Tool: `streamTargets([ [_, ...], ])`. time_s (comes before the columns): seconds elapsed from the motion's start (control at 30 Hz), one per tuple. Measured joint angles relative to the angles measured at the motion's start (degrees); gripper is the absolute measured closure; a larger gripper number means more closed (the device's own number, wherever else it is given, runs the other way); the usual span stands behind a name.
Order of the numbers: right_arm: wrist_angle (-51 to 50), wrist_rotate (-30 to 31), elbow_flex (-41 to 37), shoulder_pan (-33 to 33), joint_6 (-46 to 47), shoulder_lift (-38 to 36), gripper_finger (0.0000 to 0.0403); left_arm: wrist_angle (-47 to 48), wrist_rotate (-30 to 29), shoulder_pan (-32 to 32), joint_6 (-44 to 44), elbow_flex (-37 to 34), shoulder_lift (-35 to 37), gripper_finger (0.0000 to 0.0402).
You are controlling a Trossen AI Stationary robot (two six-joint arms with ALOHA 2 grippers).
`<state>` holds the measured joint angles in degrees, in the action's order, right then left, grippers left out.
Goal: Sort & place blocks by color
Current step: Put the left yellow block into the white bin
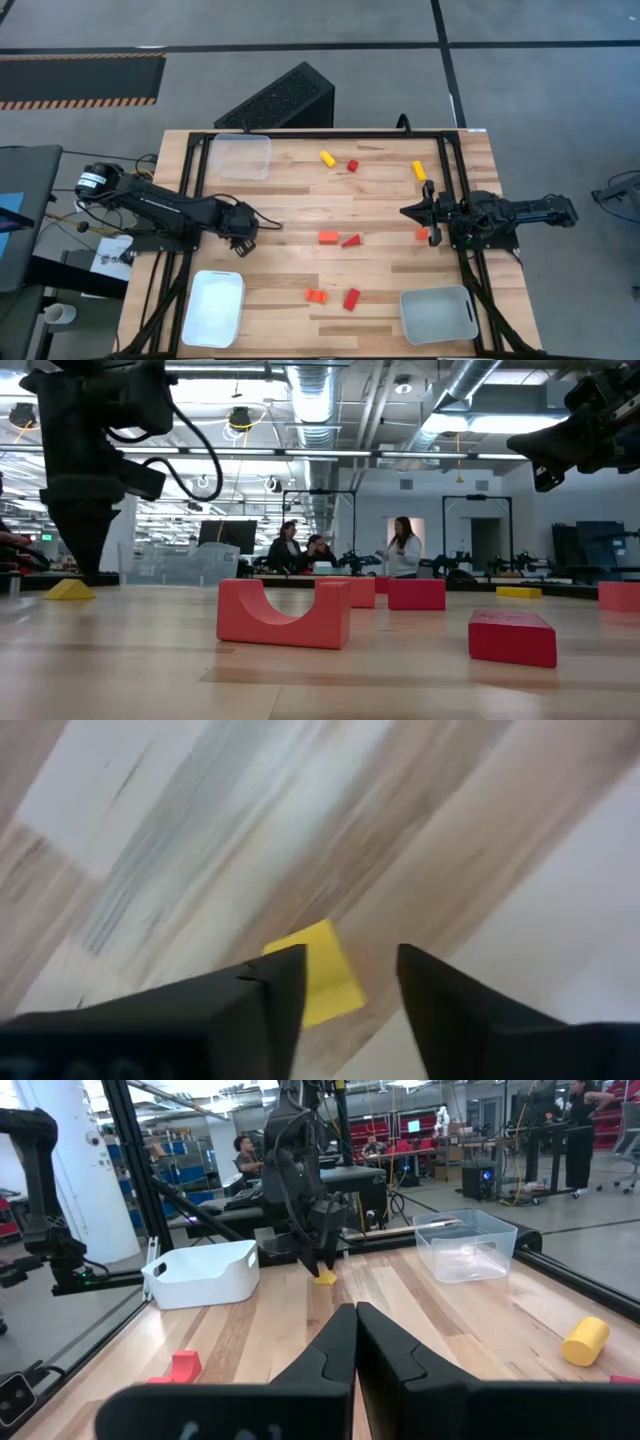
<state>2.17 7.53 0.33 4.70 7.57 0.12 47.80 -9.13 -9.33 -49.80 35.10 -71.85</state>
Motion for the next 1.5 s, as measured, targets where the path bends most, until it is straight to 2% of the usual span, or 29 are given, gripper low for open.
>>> streamTargets([
  [0.23,0.0,0.0,0.0,0.0,0.0,0.0,0.0375,-0.35,2.19,-0.92,-6.69,-2.39,0.0,0.0144],
  [0.33,0.0,0.0,0.0,0.01,0.0,0.0,0.0376,-1.94,2.71,-0.91,-9.05,-3.82,0.0,0.0125],
  [0.47,0.0,0.0,-0.01,0.01,0.0,0.0,0.0376,-4.79,3.68,-0.49,-12.34,-6.81,0.23,0.0122],
  [0.57,0.0,0.0,0.0,0.01,0.0,0.0,0.0376,-5.81,3.29,-0.5,-13.55,-8.07,0.4,0.0133],
  [0.7,0.0,0.0,0.0,0.01,0.02,0.0,0.0375,-6.05,1.38,-0.52,-14.36,-8.16,0.39,0.017],
  [0.97,0.0,0.0,-0.01,0.01,0.0,0.0,0.0376,-6.45,-0.89,-0.52,-11.21,-8.25,0.31,0.0293],
  [1.0,0.0,0.0,0.01,-0.01,0.0,0.0,0.0376,-6.41,-1.07,-0.52,-10.55,-8.22,0.37,0.0299],
  [1.1,0.0,0.0,-0.01,0.0,0.0,0.0,0.0375,-5.4,-1.84,-0.91,-9.72,-7.2,0.93,0.0299],
  [1.27,0.02,0.0,-0.01,0.0,0.0,0.0,0.0375,-5.51,-8.96,-2.52,-9.11,-3.36,4.37,0.0299],
  [1.5,0.07,0.0,-0.01,0.01,0.0,0.0,0.0374,-6.8,-10.52,-8.07,-4.06,0.99,9.9,0.03],
])
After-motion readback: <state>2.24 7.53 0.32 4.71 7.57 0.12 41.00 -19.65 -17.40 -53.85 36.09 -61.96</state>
